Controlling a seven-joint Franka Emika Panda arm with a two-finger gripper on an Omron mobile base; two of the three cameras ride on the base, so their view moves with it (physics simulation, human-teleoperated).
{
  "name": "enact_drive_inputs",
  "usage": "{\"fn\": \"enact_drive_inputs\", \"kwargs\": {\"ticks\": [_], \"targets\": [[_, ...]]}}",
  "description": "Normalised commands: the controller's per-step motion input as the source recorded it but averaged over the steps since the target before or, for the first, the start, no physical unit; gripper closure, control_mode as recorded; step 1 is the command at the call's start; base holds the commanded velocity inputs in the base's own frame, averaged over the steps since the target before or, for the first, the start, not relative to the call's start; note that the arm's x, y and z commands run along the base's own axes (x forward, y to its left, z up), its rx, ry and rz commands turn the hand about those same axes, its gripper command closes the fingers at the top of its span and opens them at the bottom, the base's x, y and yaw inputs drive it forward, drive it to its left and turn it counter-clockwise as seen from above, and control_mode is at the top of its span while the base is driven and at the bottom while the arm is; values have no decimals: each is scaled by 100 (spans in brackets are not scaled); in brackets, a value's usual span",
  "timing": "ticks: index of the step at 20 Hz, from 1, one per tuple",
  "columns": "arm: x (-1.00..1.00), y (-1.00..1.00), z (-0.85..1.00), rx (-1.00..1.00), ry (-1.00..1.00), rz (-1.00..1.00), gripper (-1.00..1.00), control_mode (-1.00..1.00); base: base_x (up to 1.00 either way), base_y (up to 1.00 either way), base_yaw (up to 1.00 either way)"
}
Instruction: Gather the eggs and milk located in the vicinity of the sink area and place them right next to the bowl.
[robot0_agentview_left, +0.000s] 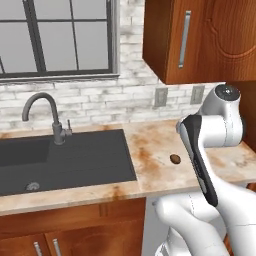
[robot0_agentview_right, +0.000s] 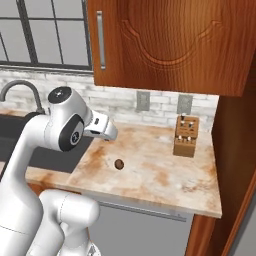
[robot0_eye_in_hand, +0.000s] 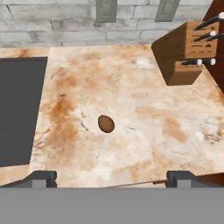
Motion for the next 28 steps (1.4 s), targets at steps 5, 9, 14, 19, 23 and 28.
{"fn": "enact_drive_inputs", "kwargs": {"ticks": [5, 9, 14, 19, 23, 28], "targets": [[0, 0, 0, 0, 0, 0, -100, 100, 0, -39, 12], [0, 0, 0, 0, 0, 0, -100, 100, 0, -39, 11], [0, -7, 0, 5, 0, 0, -100, -100, 0, -12, 2], [0, 0, -8, 8, 0, 0, -100, -100, 0, 0, 0], [0, 6, -17, 2, 0, 0, -100, -100, 0, 0, 0], [0, 16, -31, 0, 4, 0, -100, -100, 0, 0, 0]]}}
